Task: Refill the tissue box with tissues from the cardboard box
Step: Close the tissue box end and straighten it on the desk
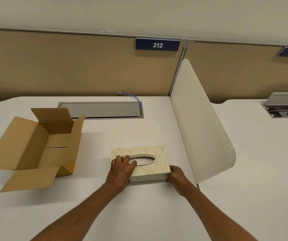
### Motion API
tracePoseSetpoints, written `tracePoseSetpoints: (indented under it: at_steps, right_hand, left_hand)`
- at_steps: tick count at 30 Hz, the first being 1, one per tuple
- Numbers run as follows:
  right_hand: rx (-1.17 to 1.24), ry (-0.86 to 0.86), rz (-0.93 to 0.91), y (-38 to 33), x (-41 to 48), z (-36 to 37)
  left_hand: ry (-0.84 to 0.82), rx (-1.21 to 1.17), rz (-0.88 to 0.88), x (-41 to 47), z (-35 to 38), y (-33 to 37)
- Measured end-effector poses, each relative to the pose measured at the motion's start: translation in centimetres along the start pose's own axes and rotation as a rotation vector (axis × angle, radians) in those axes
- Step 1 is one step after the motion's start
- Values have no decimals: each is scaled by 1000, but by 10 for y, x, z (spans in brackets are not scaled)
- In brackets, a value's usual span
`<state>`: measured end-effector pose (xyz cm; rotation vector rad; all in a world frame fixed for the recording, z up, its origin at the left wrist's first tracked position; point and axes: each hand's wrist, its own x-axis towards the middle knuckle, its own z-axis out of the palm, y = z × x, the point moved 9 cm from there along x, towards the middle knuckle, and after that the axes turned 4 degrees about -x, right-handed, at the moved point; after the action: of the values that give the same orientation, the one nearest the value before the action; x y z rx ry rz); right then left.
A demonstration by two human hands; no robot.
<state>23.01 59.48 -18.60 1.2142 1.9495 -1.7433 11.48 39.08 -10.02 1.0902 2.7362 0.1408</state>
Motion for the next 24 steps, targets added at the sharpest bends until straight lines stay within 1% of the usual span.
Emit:
tracePoseSetpoints:
  at_steps: [3,7,11,16,19,21,22,24]
  right_hand:
    - [16,-17,-22,-10,-5,5]
    - [1,-58,5,-13,-9,10]
    - [13,-91,98,-15,-11,4]
    - [-94,-78,180,-9,-3,-6]
    - [-132,-59,263,-13,-2,-6]
    - [-150,-8,299,-18,-4,-8]
    - [-142,20,301,-21,-4,-9]
    - [-112,77,247,-29,-1,-10]
  left_hand:
    - [-7,-3,3,3,-2,-2]
    - [-17,11,15,7,-2,-3]
    - [-17,2,19,9,-2,-4]
    - [-25,12,38,12,-2,-4]
    - [-30,12,41,13,-3,-4]
    - [-39,-1,38,13,-4,-5]
    - [-38,-10,37,13,-5,-5]
    - [-31,-24,39,14,-8,-6]
